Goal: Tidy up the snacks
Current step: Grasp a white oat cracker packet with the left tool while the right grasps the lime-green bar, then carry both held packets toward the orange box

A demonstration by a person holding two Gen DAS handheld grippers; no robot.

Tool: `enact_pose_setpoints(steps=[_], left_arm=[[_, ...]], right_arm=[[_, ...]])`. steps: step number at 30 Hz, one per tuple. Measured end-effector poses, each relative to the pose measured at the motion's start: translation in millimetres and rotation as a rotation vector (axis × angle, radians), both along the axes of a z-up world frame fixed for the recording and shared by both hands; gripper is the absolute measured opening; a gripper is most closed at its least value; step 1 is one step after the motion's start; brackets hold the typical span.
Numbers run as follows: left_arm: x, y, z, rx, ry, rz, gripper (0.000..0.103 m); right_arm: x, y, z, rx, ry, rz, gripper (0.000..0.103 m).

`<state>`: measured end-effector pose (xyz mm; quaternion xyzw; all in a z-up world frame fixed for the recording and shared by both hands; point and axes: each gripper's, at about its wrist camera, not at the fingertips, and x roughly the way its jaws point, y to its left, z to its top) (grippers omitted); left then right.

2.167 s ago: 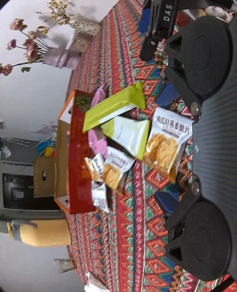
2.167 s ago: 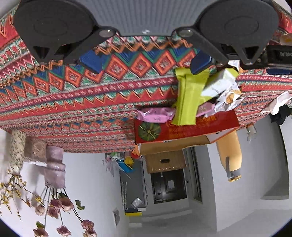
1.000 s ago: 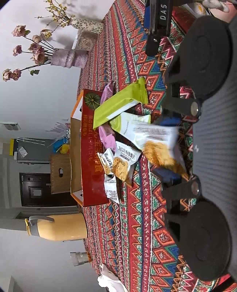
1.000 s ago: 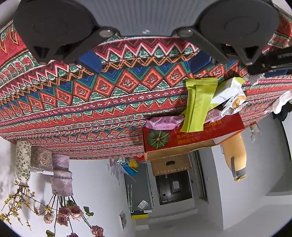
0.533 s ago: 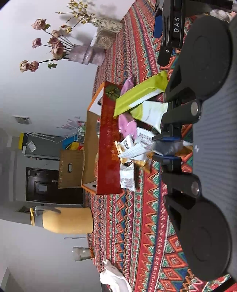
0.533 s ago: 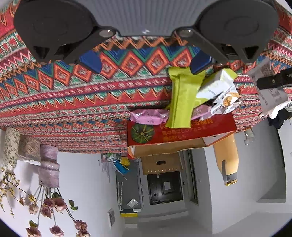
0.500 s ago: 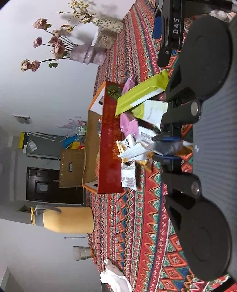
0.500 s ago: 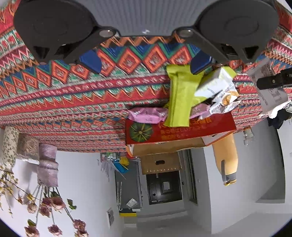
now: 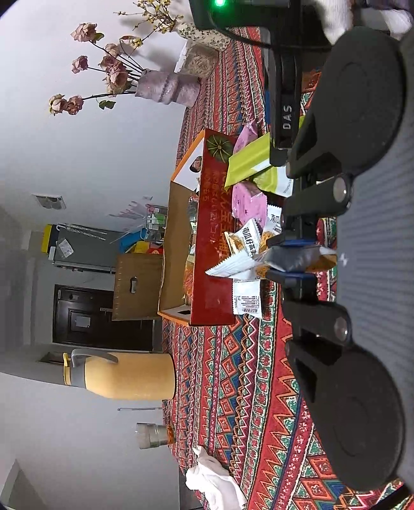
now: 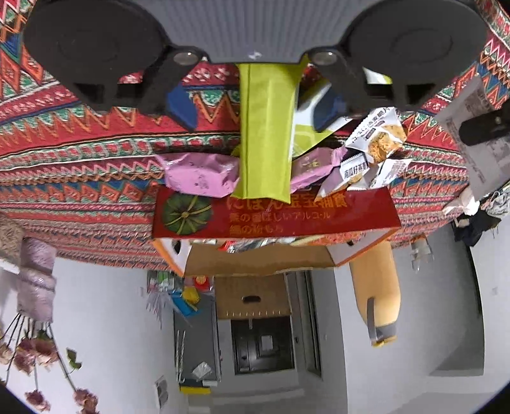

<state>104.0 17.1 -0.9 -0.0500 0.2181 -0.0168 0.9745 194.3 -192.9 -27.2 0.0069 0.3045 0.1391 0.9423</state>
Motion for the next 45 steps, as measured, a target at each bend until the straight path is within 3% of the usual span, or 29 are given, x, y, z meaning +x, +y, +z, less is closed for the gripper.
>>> enact_pose_setpoints(steps=[4, 5, 6, 17, 27, 45], left_arm=[[4.3, 0.7, -0.8, -0.003, 0.005, -0.004, 0.015], [4.9, 1.4, -1.0, -0.006, 0.004, -0.009, 0.015], [5.7, 1.4, -0.9, -0.009, 0.003, -0.011, 0.015], [15.3, -2.8, 10.6, 0.007, -0.019, -0.015, 0.015], [38.2, -9.8, 41.2, 0.025, -0.073, -0.003, 0.015], [124.2, -6.4, 84.8, 0.008, -0.147, 0.081, 0.015]], right_arm=[[4.9, 2.4, -5.1, 0.021, 0.027, 0.034, 0.048], [3.7, 2.5, -5.2, 0.027, 0.028, 0.048, 0.039], [2.8, 3.0, -4.6, 0.031, 0.027, 0.055, 0.038], [-4.6, -1.6, 7.2, 0.061, -0.023, 0.062, 0.034], [0.3, -8.1, 32.5, 0.085, -0.090, 0.058, 0.034], [78.8, -11.5, 76.8, 0.100, -0.173, -0.006, 0.034]])
